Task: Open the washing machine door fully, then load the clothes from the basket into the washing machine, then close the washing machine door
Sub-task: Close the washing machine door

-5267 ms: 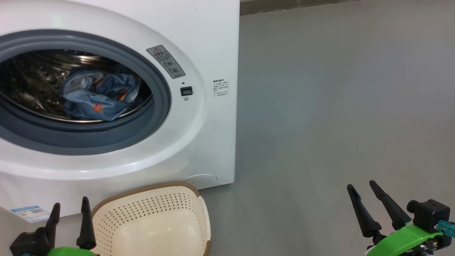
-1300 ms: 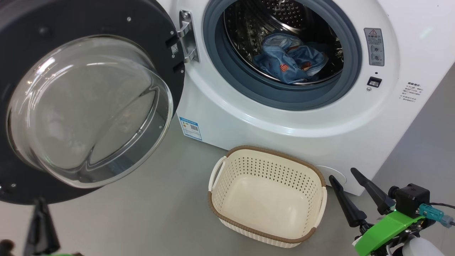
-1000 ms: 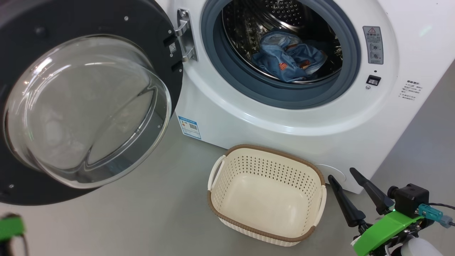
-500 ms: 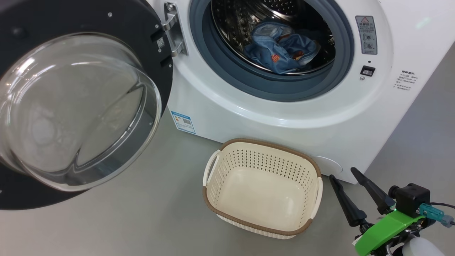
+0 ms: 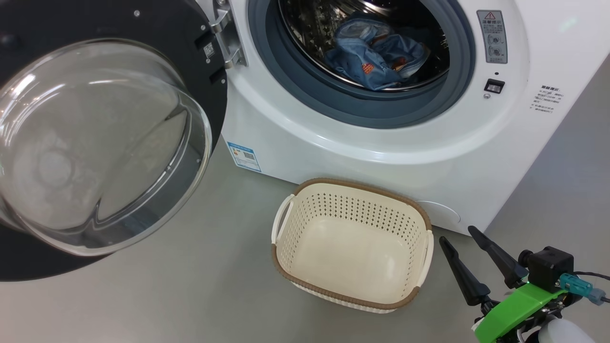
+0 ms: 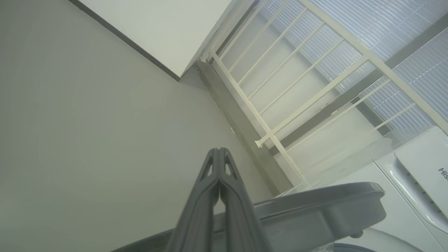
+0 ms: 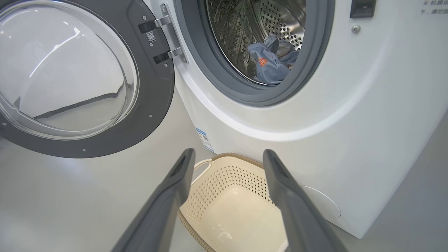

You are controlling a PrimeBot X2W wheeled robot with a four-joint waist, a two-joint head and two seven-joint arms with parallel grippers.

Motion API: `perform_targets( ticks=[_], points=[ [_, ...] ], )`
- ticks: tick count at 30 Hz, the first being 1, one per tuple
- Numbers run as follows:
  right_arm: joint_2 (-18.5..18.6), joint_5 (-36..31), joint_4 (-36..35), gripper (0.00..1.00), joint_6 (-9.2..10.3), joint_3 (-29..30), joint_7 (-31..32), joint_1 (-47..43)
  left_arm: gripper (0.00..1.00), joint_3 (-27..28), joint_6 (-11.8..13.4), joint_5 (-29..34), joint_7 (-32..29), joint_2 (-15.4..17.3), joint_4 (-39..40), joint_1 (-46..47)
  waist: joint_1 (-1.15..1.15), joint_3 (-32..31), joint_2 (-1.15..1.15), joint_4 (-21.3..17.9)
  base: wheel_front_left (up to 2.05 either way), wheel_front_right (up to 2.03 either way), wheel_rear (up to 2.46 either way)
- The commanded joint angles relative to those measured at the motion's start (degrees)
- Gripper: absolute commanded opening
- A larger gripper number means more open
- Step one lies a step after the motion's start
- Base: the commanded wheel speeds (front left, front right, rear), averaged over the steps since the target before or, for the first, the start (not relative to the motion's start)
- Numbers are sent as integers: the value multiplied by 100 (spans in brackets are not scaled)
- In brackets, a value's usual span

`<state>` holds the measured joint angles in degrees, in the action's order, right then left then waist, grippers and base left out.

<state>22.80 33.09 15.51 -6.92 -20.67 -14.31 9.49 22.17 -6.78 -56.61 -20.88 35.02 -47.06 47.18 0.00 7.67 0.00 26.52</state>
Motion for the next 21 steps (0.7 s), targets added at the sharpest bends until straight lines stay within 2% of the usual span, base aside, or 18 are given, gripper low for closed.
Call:
perform_targets(
  ticks=[1, 4, 8, 21],
  points=[
    [90, 106, -117, 100, -57, -116, -69, 125, 0, 81, 26, -113, -171, 483, 35, 186, 0, 10, 0, -3, 0, 0, 0],
    [109, 111, -111, 100, -57, -155, -69, 141, 0, 79, 61, -302, -697, 579, -256, 379, 0, 24, 0, -9, 0, 0, 0],
    [128, 111, -115, 100, -57, -184, -69, 175, 0, 31, 83, -385, -1093, 695, -440, 489, 0, 78, 0, -22, 0, 0, 0],
    [212, 124, -104, 100, -57, -261, -69, 310, 0, -50, 189, -494, -1519, 564, -396, 362, 0, 201, 0, -68, 0, 0, 0]
  ],
)
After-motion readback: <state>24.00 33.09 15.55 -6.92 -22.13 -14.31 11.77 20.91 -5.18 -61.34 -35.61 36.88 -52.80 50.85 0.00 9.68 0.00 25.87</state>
